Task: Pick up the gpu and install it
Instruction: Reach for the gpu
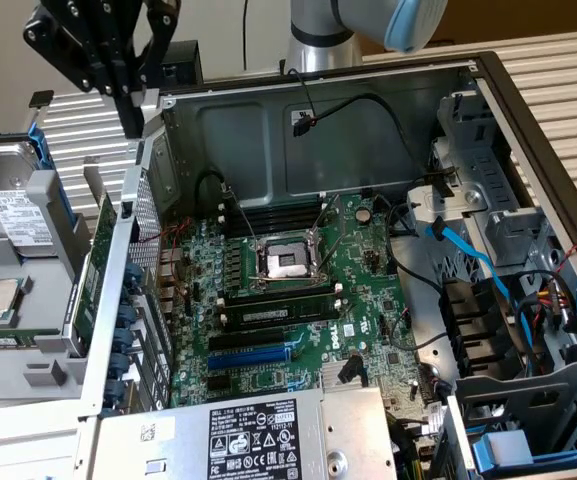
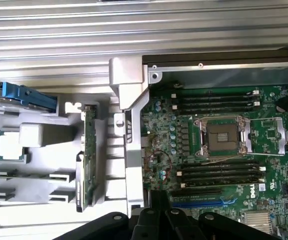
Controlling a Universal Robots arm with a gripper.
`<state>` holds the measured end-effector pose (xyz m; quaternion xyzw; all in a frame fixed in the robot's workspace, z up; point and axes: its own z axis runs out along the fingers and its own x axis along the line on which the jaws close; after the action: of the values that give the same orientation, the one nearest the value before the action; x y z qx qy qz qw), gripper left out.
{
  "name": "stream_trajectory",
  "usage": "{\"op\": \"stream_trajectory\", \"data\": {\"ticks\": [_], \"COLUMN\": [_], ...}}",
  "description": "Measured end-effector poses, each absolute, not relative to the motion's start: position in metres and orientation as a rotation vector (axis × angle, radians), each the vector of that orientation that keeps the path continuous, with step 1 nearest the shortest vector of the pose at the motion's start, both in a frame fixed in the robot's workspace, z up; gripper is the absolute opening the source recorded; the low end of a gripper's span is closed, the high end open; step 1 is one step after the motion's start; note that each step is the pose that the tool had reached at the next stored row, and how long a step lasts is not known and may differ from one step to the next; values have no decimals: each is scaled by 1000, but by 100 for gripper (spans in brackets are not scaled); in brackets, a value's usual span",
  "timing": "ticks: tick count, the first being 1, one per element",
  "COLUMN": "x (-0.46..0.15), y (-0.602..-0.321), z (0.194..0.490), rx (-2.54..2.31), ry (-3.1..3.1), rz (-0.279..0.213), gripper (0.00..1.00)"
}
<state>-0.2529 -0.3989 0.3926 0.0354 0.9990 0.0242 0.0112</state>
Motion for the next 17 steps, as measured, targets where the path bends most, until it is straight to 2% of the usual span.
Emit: {"op": "stream_trajectory", "data": {"ticks": [17], "x": [-330], "y": [-399], "z": [393], "rx": [110], "ry": [3116], "rz": [75], "gripper": [11]}}
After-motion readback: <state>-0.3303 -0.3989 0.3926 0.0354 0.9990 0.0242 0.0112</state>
